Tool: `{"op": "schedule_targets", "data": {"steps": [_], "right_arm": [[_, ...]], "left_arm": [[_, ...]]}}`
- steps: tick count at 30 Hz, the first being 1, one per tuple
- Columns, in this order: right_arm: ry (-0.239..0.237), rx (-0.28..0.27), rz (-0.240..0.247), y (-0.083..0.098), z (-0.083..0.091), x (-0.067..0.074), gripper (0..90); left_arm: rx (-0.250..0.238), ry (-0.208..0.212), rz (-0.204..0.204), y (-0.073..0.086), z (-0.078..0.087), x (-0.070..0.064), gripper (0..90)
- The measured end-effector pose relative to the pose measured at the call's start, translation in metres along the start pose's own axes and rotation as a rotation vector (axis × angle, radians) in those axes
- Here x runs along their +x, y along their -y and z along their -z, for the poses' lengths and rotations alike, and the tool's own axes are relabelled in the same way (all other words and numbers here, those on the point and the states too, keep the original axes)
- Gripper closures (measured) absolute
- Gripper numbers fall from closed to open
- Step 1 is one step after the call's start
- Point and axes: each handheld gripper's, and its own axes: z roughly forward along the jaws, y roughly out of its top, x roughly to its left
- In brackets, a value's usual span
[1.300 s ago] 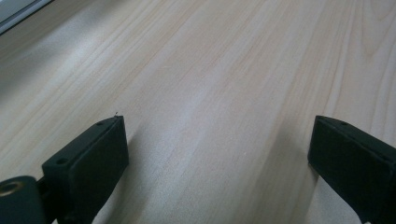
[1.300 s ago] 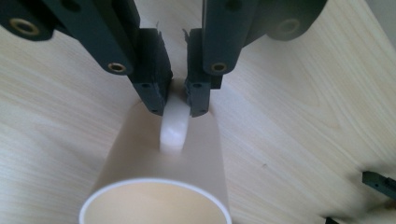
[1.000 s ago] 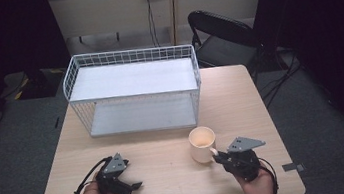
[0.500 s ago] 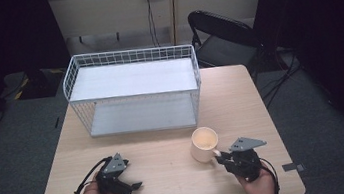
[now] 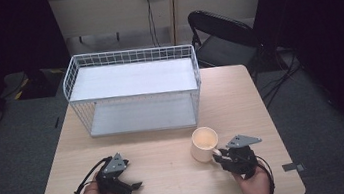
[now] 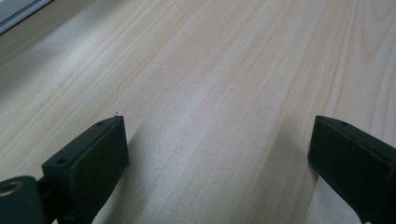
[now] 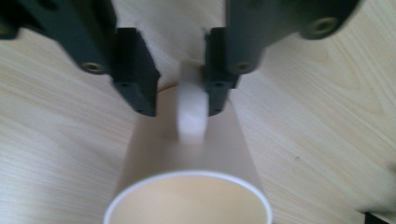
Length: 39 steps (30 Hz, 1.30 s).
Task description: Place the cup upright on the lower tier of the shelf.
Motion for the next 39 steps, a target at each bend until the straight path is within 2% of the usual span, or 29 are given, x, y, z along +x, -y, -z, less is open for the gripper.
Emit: {"op": "schedule_targets", "data": {"steps": [2, 6, 19, 39], "right_arm": [[0.012, 0.001, 0.024, 0.000, 0.000, 0.001, 79.6], [0.015, -0.007, 0.037, -0.002, 0.002, -0.001, 80.3], [-0.020, -0.044, 0.096, -0.009, 0.006, 0.005, 80.5], [-0.041, -0.103, 0.111, -0.035, -0.004, 0.016, 80.5]], "left_arm": [[0.000, 0.000, 0.000, 0.000, 0.000, 0.000, 4.6], [0.000, 0.000, 0.000, 0.000, 0.000, 0.000, 4.6], [-0.001, 0.001, 0.000, 0.000, 0.000, 0.000, 4.6], [0.000, 0.000, 0.000, 0.000, 0.000, 0.000, 4.6]]}}
